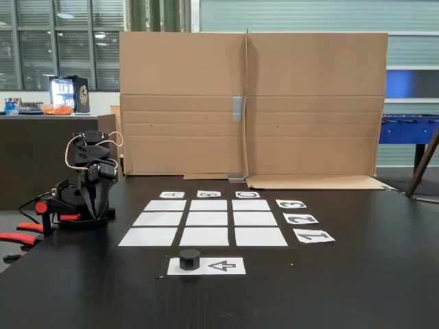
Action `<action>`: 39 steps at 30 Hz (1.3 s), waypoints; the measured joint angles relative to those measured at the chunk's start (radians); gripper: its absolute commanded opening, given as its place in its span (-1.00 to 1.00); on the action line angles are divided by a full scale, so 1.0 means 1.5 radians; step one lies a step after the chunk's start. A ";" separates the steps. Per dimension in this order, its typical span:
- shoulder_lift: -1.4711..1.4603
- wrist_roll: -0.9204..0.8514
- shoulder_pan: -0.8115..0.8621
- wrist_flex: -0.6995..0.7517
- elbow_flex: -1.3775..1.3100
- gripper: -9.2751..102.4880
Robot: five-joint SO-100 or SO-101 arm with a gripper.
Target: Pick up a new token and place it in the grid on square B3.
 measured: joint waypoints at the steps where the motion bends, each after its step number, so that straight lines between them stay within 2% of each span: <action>1: 0.000 0.000 0.000 0.000 0.000 -0.85; 12: 0.000 0.000 0.000 0.006 0.000 -0.84; 15: 0.000 0.011 0.000 -0.010 -0.037 -0.49; 21: -0.001 0.059 -0.031 -0.012 -0.139 -0.44; 25: 0.000 0.078 -0.047 -0.020 -0.175 -0.16; 29: -0.011 0.097 -0.053 -0.043 -0.206 -0.04; 33: -0.099 0.107 -0.054 -0.090 -0.260 0.09; 39: -0.382 0.122 -0.054 -0.117 -0.420 0.11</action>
